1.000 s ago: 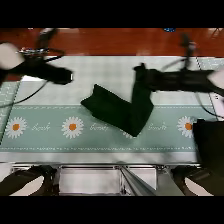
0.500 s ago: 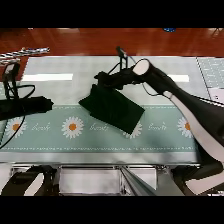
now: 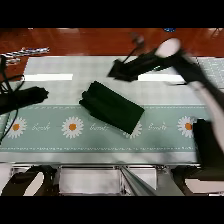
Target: Fold the shirts.
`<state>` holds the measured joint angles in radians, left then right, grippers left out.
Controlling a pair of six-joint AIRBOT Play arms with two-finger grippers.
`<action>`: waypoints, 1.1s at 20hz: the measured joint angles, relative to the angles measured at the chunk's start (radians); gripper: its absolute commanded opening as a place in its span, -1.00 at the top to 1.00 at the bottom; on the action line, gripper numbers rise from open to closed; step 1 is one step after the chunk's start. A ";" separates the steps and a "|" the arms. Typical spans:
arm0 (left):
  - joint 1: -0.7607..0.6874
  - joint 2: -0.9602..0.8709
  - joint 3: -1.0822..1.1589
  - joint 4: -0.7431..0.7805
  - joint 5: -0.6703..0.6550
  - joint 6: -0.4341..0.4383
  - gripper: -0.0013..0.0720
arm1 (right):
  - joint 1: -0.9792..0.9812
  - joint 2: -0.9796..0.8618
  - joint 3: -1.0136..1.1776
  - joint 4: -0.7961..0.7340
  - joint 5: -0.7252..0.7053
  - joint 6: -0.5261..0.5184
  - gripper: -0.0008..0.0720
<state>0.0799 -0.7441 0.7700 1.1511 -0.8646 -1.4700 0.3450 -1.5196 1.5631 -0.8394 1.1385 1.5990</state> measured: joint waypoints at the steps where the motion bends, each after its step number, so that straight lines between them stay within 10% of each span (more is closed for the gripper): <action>1: 0.009 0.000 0.015 -0.004 0.002 0.000 0.90 | -0.026 0.076 -0.014 -0.097 0.043 0.029 -0.15; 7: 0.006 0.000 0.037 -0.049 -0.008 0.000 0.90 | -0.123 0.573 -0.402 -0.639 0.108 0.344 -0.15; 13: -0.040 0.000 -0.016 -0.069 -0.013 0.000 0.90 | -0.140 0.727 -0.919 -0.576 -0.194 0.575 -0.15; 22: -0.072 -0.011 -0.062 -0.078 -0.014 0.000 0.90 | -0.141 0.399 -1.073 0.112 -0.452 0.122 -0.15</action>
<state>0.0078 -0.7555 0.7082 1.0729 -0.8787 -1.4704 0.2039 -1.1210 0.4900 -0.7277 0.6868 1.7210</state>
